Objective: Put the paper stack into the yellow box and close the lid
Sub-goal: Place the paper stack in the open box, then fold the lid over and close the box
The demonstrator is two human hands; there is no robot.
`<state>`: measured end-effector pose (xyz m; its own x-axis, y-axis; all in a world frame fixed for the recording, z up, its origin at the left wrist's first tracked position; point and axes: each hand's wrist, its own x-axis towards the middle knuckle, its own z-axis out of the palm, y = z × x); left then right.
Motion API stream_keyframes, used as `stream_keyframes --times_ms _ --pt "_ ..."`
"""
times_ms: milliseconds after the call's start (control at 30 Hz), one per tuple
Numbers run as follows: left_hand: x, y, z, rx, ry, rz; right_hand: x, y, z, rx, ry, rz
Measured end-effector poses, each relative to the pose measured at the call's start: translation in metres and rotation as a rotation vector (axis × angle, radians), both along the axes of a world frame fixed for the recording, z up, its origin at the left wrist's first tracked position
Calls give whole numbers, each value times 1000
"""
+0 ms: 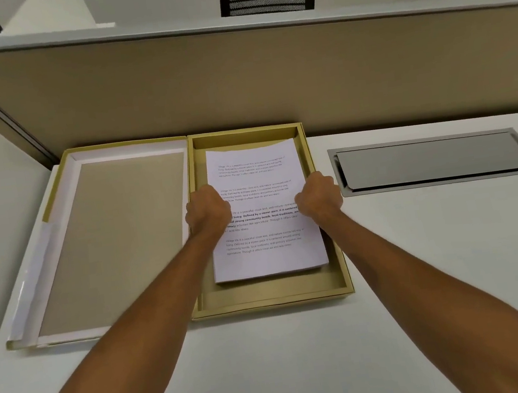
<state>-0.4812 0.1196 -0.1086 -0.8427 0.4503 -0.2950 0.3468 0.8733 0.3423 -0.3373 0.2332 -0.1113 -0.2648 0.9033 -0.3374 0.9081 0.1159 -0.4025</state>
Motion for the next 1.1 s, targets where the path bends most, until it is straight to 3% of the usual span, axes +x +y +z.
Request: stream_keyframes --times_ms 467,567,667,767,900,1033,1100 --pt "0 -2 4 -14 39 -50 -7 -6 13 -89 30 61" --pt "1 -10 7 73 16 -25 -6 -11 16 -76 45 104" --pt "7 -33 11 289 33 23 0 -25 22 23 67 102" --pt "23 -75 19 526 78 204 14 -40 24 175 82 96" --pt "55 -148 15 739 1 554 37 -65 23 272 141 111" --pt "67 -206 -15 735 -186 1097 55 -92 21 255 240 71" --pt "62 -217 -24 710 -306 1226 60 -103 20 239 288 62"
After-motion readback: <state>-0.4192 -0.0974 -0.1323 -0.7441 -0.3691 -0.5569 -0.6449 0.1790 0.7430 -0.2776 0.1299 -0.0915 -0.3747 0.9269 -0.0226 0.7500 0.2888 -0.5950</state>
